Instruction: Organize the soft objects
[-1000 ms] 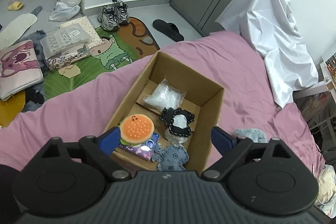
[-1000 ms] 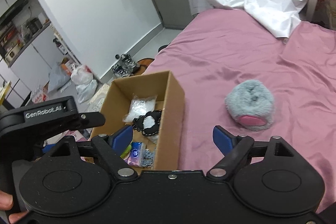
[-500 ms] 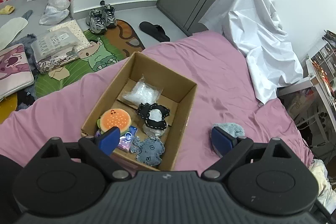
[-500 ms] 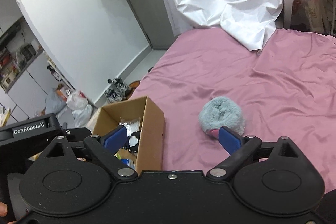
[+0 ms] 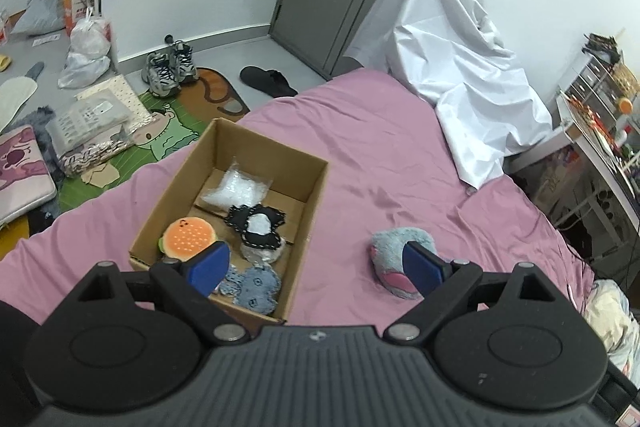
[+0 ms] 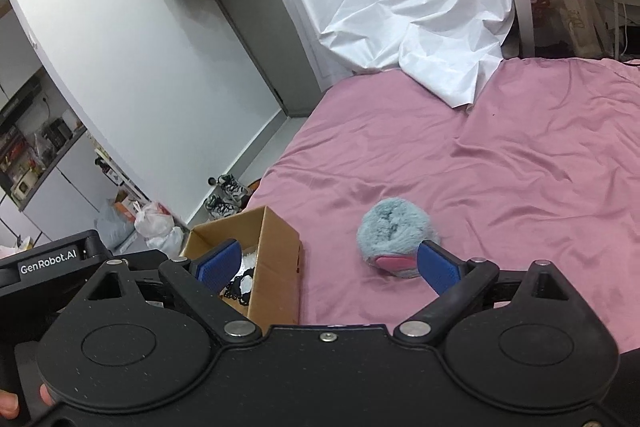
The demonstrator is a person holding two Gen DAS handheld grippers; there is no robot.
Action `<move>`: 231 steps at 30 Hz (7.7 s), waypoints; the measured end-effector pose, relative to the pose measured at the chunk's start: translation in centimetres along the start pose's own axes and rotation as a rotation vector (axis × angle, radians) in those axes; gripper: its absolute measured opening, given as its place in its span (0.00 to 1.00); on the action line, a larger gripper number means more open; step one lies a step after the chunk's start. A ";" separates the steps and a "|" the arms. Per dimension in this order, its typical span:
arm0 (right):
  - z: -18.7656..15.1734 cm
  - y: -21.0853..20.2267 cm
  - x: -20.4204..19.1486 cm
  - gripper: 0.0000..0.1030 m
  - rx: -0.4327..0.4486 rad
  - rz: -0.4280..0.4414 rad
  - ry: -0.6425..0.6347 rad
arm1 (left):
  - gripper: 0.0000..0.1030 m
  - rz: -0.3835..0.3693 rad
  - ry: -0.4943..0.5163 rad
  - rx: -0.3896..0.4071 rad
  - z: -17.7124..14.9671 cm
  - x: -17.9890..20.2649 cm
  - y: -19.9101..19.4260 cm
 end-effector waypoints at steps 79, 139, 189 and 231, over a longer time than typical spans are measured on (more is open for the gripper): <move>-0.5 15.9 11.2 0.47 -0.331 0.132 0.399 | 0.28 -0.053 -0.191 -0.205 -4.1 7.1 20.5; 0.4 5.6 4.9 0.23 -0.144 0.201 0.360 | 0.15 -0.161 -0.129 -0.049 -2.8 6.1 6.2; -2.2 8.3 -12.9 0.24 -0.197 0.187 0.083 | 0.15 -0.182 -0.337 0.036 2.6 -10.6 2.2; -2.3 10.9 -11.5 0.74 -0.266 0.080 0.185 | 0.88 0.071 -0.260 -0.060 4.5 -12.8 5.0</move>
Point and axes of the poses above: each gripper's, at about its wrist camera, not at the fingertips, and y roughly the way its jaws point, x to its right, z to its top, the point moved 7 cm from there along y, roughly the way its jaws point, and after that the axes turned 4 degrees about -z, right-handed, at the moved point
